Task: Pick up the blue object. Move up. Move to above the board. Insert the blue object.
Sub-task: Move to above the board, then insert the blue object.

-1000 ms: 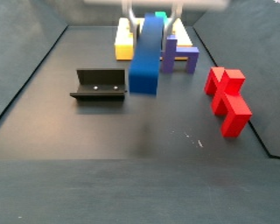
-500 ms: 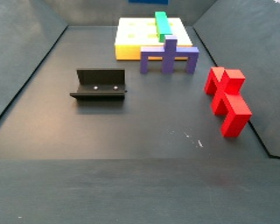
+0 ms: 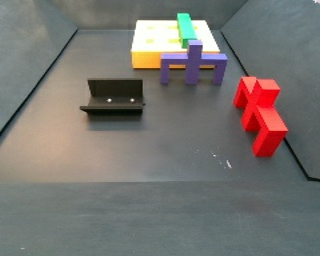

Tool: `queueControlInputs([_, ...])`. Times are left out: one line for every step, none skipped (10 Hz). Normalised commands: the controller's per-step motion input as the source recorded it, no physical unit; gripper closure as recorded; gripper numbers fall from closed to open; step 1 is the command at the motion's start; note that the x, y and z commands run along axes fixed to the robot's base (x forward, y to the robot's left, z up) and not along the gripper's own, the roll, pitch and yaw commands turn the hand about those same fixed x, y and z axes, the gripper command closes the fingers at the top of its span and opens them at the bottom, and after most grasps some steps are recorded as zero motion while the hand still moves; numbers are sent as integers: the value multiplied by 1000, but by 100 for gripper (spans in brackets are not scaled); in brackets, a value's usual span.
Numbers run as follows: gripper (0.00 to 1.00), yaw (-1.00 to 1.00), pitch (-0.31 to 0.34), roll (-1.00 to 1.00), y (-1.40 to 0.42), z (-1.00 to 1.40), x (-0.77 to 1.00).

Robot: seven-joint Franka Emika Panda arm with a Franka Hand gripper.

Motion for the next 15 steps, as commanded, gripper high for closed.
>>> queueControlInputs([100, 50, 41, 12, -1400, 158, -99])
queueControlInputs([100, 32, 33, -6, -1400, 161, -99])
queueControlInputs([100, 22, 33, 1, -1400, 168, -93])
queueControlInputs([100, 12, 51, 8, -1400, 187, -84])
queueControlInputs([100, 14, 71, 10, -1400, 201, -70])
queueControlInputs([100, 10, 102, 6, -919, 135, -8])
queueControlInputs([100, 9, 127, 1, -572, 90, 30])
queueControlInputs([100, 6, 138, 3, -343, 68, 45])
queueControlInputs([100, 12, 134, 8, -197, 51, 42])
queueControlInputs([100, 0, 0, 0, 0, 0, -49])
queueControlInputs([100, 0, 0, 1, -69, -3, 60])
queueControlInputs([100, -6, -100, 101, -206, -503, 234])
queueControlInputs([100, 91, 0, 347, -383, -563, 683])
queueControlInputs([100, 111, 0, 207, -226, -543, 766])
queueControlInputs([100, 151, -31, 110, -123, -514, 746])
